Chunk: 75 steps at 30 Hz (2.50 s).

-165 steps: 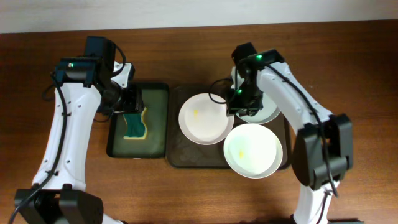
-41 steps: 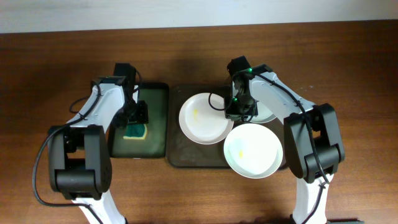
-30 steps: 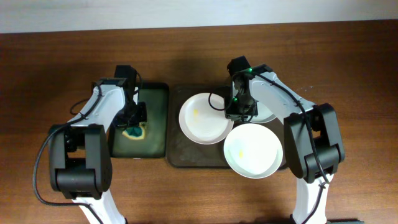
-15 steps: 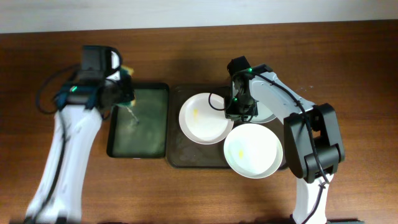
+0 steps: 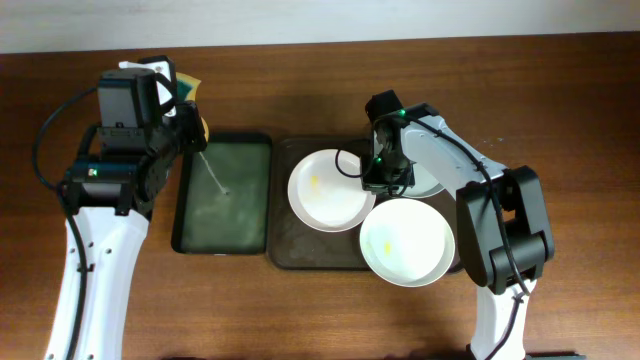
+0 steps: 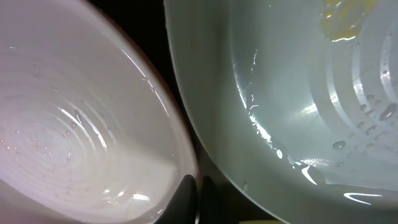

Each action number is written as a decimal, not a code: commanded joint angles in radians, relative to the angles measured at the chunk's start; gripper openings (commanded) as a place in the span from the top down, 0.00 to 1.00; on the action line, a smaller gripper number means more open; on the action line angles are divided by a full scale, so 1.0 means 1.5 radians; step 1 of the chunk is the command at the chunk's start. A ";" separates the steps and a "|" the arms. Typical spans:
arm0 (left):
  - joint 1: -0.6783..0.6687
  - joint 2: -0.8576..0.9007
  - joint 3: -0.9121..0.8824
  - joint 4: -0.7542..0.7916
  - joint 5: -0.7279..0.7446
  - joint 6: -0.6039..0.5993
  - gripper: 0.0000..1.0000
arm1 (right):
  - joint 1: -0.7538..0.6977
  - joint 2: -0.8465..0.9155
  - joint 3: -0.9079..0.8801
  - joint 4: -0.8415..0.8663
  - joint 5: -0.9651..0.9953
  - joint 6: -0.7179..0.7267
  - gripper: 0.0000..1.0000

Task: Clean dirty plates on tray and stack at the side
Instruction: 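Lift the sponge with the left gripper out of the water tray, then scrub the pink plate held by the right gripper with the sponge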

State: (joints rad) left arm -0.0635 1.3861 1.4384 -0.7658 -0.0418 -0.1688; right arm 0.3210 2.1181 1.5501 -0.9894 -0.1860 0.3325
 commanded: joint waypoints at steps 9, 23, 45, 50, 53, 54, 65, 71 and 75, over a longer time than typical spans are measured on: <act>0.004 0.013 0.006 0.003 0.001 0.006 1.00 | -0.001 -0.010 0.004 0.002 -0.003 -0.002 0.96; -0.013 0.165 0.041 -0.094 0.032 -0.029 1.00 | -0.001 -0.010 0.004 0.002 -0.003 -0.002 0.96; -0.039 0.423 0.346 -0.388 0.188 0.019 1.00 | -0.001 -0.010 0.004 0.007 -0.021 -0.014 0.96; -0.111 0.451 0.346 -0.325 0.188 -0.014 1.00 | -0.001 -0.010 0.004 0.007 -0.021 -0.014 0.96; -0.149 0.466 0.346 -0.296 0.174 -0.066 1.00 | -0.001 -0.010 0.004 0.007 -0.021 -0.014 0.96; -0.162 0.476 0.346 -0.287 0.171 -0.084 1.00 | -0.001 -0.010 0.004 0.007 -0.021 -0.014 0.96; -0.223 0.562 0.342 -0.282 0.170 -0.098 1.00 | -0.001 -0.010 0.004 0.007 -0.021 -0.014 0.96; -0.236 0.596 0.327 -0.280 0.170 -0.102 1.00 | -0.001 -0.010 0.004 0.007 -0.021 -0.014 0.96; -0.243 0.624 0.323 -0.259 0.157 -0.102 1.00 | -0.001 -0.010 0.004 0.007 -0.021 -0.014 0.96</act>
State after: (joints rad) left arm -0.4133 2.2791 1.9316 -1.1721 0.2092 -0.3103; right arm 0.3210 2.1181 1.5501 -0.9791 -0.2115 0.3141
